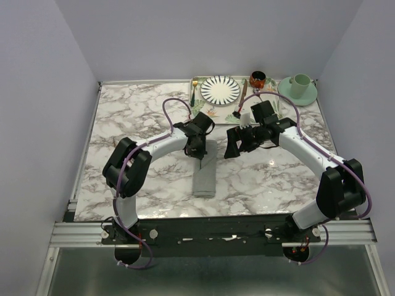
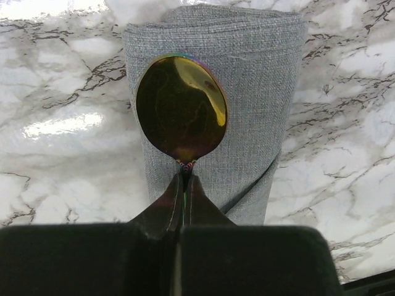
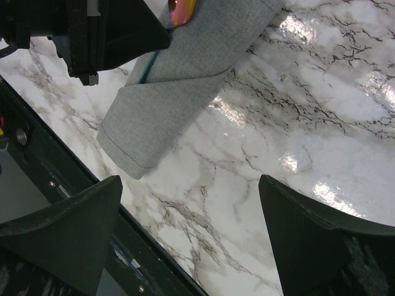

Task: Fold the napkin into a case and place the utensils inside
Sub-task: Insert the spoon into the folded napkin, then pick up the fork from the corner of the board.

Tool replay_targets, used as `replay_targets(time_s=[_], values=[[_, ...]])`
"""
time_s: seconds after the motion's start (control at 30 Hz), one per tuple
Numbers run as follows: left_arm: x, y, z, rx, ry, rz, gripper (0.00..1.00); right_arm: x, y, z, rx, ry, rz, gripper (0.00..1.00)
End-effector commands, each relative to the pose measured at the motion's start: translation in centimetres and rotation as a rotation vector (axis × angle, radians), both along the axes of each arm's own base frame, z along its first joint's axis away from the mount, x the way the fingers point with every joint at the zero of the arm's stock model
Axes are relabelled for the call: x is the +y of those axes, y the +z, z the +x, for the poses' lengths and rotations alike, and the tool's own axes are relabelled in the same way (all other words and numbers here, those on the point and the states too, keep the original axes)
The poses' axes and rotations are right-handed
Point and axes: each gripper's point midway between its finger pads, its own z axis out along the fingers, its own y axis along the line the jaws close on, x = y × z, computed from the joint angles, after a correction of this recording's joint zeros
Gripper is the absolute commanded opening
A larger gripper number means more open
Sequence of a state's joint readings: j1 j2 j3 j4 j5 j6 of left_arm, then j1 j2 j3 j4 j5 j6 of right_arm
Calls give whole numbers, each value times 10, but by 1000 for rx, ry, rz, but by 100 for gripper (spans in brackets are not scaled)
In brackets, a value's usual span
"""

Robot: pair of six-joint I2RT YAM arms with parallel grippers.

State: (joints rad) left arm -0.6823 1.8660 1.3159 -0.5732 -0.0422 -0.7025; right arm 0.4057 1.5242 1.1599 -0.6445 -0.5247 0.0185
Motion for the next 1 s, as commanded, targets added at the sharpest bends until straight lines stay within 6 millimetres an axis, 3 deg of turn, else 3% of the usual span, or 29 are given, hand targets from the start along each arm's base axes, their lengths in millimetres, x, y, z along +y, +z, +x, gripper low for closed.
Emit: replay_targets(time_s=[0.0, 0.13, 0.23, 0.33, 0.37, 0.5, 0.53, 0.6, 0.63, 0.73, 0.77, 0.87, 0.97], values=[[-4, 4, -12, 23, -18, -20, 9, -1, 3, 2, -24, -2, -2, 100], [-2, 5, -14, 24, -17, -15, 22, -1, 2, 2, -24, -3, -5, 100], [1, 15, -6, -13, -16, 4, 38, -1, 4, 3, -30, -4, -4, 100], [6, 43, 19, -108, -23, 17, 42, -2, 5, 3, -34, -5, -9, 100], [7, 63, 32, -158, -19, 1, 43, -2, 5, 3, -37, -6, -9, 100], [65, 102, 67, -268, 66, 36, 46, -2, 9, 2, -47, -3, -2, 100], [100, 104, 77, -270, 125, 69, 46, -2, 10, 2, -49, -2, 1, 100], [147, 107, 74, -271, 196, 125, 46, -1, 12, 1, -51, 1, 4, 100], [186, 103, 71, -236, 269, 169, 46, -1, 12, 1, -51, 2, 9, 100], [247, 91, 55, -185, 351, 245, 48, 1, 13, 0, -46, 9, 15, 100], [279, 82, 50, -160, 386, 290, 48, 1, 13, 1, -47, 11, 18, 100], [329, 62, 38, -82, 459, 356, 49, 2, 12, 1, -39, 13, 20, 100], [349, 47, 36, -54, 471, 357, 48, 3, 12, 1, -34, 17, 25, 100]])
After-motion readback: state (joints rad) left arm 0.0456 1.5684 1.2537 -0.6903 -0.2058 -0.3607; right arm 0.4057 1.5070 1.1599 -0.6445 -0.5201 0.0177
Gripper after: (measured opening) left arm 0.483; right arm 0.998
